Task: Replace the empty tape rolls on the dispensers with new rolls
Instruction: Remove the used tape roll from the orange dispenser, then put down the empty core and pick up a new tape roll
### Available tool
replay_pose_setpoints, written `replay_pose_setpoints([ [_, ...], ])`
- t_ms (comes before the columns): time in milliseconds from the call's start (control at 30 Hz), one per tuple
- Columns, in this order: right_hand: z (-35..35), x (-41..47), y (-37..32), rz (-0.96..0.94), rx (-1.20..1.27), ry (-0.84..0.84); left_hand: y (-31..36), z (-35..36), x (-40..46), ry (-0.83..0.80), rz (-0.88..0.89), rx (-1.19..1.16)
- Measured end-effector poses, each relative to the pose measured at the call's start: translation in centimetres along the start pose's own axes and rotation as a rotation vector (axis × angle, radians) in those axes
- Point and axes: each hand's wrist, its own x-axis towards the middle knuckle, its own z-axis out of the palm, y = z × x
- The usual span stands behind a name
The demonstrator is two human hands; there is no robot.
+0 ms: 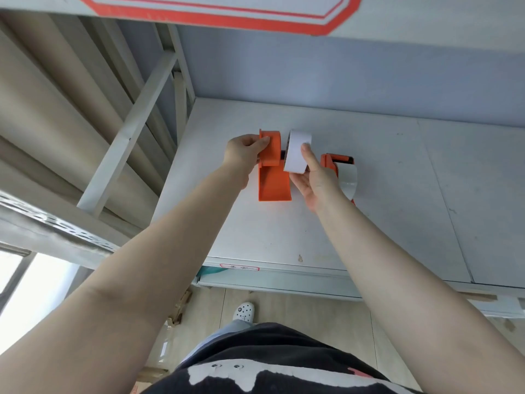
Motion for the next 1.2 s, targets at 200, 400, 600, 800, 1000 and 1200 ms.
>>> replay_pose_setpoints([
  [200, -0.9, -2.2, -0.2, 0.004, 0.023, 0.025, 0.1, 1.0, -1.2, 0.069, 0.064, 0.078],
  [400, -2.7, -3.7, 1.3, -0.019, -0.108, 0.034, -0.4, 1.4, -5.8, 0.204, 0.043, 0.089],
  [600, -4.4, -7.2, 4.2, -0.376, -0.391, -0.003, -3.3, 2.1, -11.4, 0.028, -0.054, -0.037],
  [800, -7.2, -10.0, 7.0, -0.456, -0.463, 0.027, -5.7, 1.1, -13.8, 0.001, -0.095, 0.005],
  [1000, -11.0, -13.5, 9.6, -0.139, -0.14, 0.117, -9.0, -0.5, -16.8, -0.163, -0.143, 0.045],
  [1200, -14.2, -19.7, 15.2, -0.034, 0.074, 0.168, -14.1, -2.0, -20.7, -0.314, -0.233, 0.077],
])
